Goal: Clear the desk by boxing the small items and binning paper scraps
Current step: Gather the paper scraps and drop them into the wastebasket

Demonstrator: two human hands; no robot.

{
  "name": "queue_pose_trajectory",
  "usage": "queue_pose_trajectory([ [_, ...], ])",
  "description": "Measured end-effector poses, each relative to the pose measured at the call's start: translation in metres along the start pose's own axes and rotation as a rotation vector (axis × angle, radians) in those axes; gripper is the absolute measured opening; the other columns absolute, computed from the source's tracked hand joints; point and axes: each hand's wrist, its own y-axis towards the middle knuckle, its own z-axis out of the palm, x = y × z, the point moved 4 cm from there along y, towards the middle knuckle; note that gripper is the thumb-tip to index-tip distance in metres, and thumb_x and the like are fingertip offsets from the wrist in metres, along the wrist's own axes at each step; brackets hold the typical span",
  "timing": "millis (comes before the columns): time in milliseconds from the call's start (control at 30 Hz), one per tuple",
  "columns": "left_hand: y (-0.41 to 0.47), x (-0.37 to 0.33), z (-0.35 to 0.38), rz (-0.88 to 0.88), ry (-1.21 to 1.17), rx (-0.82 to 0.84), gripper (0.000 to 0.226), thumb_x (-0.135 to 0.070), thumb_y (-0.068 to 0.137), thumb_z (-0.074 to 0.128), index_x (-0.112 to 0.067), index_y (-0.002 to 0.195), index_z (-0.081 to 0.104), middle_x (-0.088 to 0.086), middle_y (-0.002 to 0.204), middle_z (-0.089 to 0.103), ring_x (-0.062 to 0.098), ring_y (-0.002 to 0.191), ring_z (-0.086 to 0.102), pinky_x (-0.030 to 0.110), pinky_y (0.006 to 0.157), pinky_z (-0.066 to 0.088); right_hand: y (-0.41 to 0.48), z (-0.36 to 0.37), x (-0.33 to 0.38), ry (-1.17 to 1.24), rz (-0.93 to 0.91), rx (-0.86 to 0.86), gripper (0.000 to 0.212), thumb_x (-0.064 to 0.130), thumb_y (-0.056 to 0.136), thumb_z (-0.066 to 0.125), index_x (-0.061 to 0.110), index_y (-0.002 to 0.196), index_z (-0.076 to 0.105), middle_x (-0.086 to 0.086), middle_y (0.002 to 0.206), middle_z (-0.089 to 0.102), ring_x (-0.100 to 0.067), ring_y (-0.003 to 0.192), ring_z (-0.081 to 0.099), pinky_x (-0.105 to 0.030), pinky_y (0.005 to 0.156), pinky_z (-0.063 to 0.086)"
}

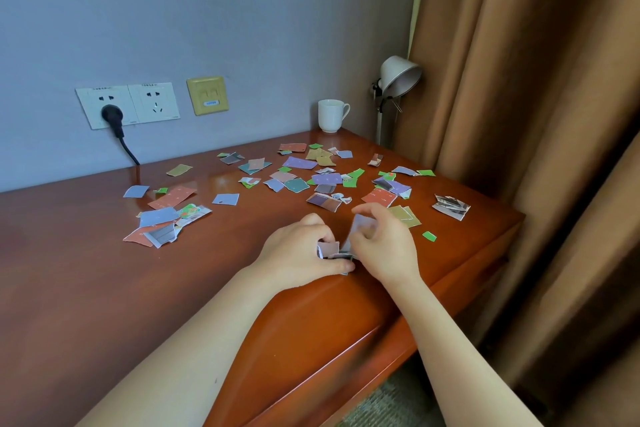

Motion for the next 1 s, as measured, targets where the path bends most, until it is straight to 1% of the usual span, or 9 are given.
queue_pose_trajectory([
  [67, 0.000, 0.001, 0.000, 0.001, -0.012, -0.008, 0.034, -0.067, 0.076, 0.062, -0.037, 0.089, 0.052, -0.019, 0.103, 0.046, 0.007, 0.082, 0.052, 0.019, 0.059, 0.035, 0.000, 0.000, 0.002, 0.028, -0.016, 0.029, 0.035, 0.010, 0.085, 0.061, 0.026, 0.116, 0.060, 0.006, 0.088, 0.062, -0.009, 0.065, 0.057, -0.026, 0.063, 0.057],
  [233, 0.001, 0.000, 0.000, 0.046, -0.017, -0.052, 0.018, -0.054, 0.087, 0.059, -0.038, 0.089, 0.051, -0.019, 0.101, 0.046, 0.007, 0.083, 0.054, 0.017, 0.059, 0.038, 0.003, 0.001, 0.002, 0.086, -0.012, 0.034, 0.036, 0.009, 0.087, 0.060, 0.024, 0.120, 0.057, 0.012, 0.085, 0.054, -0.001, 0.063, 0.051, -0.017, 0.062, 0.051],
  [433, -0.002, 0.005, -0.002, 0.005, -0.088, -0.114, 0.018, -0.045, 0.087, 0.064, -0.037, 0.091, 0.049, -0.019, 0.096, 0.052, 0.006, 0.085, 0.054, 0.015, 0.057, 0.039, 0.005, 0.000, 0.000, 0.150, 0.022, 0.055, 0.039, 0.006, 0.088, 0.058, 0.022, 0.124, 0.055, 0.011, 0.096, 0.052, -0.002, 0.068, 0.052, -0.015, 0.060, 0.050],
  [500, -0.002, 0.007, -0.002, -0.020, -0.113, -0.116, 0.020, -0.041, 0.087, 0.066, -0.037, 0.093, 0.048, -0.018, 0.096, 0.053, 0.007, 0.088, 0.053, 0.014, 0.057, 0.038, 0.005, 0.001, 0.001, 0.148, 0.017, 0.072, 0.042, 0.007, 0.086, 0.060, 0.023, 0.124, 0.055, 0.012, 0.102, 0.052, -0.001, 0.070, 0.052, -0.012, 0.056, 0.049],
  [567, -0.002, 0.009, -0.002, -0.048, -0.131, -0.121, 0.021, -0.040, 0.087, 0.066, -0.037, 0.094, 0.047, -0.017, 0.098, 0.054, 0.008, 0.091, 0.053, 0.013, 0.057, 0.038, 0.006, 0.003, 0.001, 0.146, 0.017, 0.097, 0.045, 0.011, 0.083, 0.063, 0.027, 0.125, 0.054, 0.014, 0.108, 0.052, -0.004, 0.077, 0.053, -0.007, 0.052, 0.043],
  [667, 0.001, 0.013, -0.001, -0.094, -0.187, -0.131, 0.020, -0.041, 0.087, 0.066, -0.037, 0.097, 0.048, -0.013, 0.103, 0.057, 0.008, 0.093, 0.054, 0.014, 0.058, 0.039, 0.007, 0.004, 0.000, 0.174, 0.019, 0.135, 0.048, 0.015, 0.083, 0.065, 0.029, 0.128, 0.052, 0.011, 0.123, 0.053, -0.003, 0.100, 0.045, -0.007, 0.058, 0.042],
  [800, 0.004, 0.018, -0.004, -0.132, -0.373, -0.180, 0.019, -0.036, 0.088, 0.064, -0.032, 0.092, 0.047, -0.013, 0.089, 0.051, 0.011, 0.088, 0.054, 0.015, 0.059, 0.037, 0.010, 0.004, 0.000, 0.219, 0.023, 0.149, 0.047, 0.021, 0.086, 0.065, 0.029, 0.130, 0.052, 0.009, 0.131, 0.053, -0.006, 0.115, 0.046, -0.006, 0.056, 0.041],
  [900, 0.004, 0.019, -0.008, -0.155, -0.503, -0.250, 0.025, -0.030, 0.088, 0.065, -0.028, 0.078, 0.043, -0.012, 0.082, 0.050, 0.013, 0.081, 0.053, 0.010, 0.053, 0.040, 0.010, 0.008, 0.005, 0.332, 0.084, 0.188, 0.052, 0.019, 0.084, 0.069, 0.029, 0.132, 0.051, 0.016, 0.121, 0.049, -0.003, 0.100, 0.047, -0.007, 0.055, 0.046],
  [1000, 0.004, 0.021, -0.012, -0.200, -0.588, -0.318, 0.019, -0.025, 0.089, 0.066, -0.022, 0.081, 0.049, -0.008, 0.080, 0.050, 0.013, 0.076, 0.053, 0.004, 0.053, 0.040, 0.009, 0.019, 0.017, 0.459, 0.150, 0.272, 0.055, 0.015, 0.081, 0.074, 0.029, 0.128, 0.051, 0.015, 0.116, 0.049, -0.003, 0.092, 0.054, -0.011, 0.063, 0.049],
])
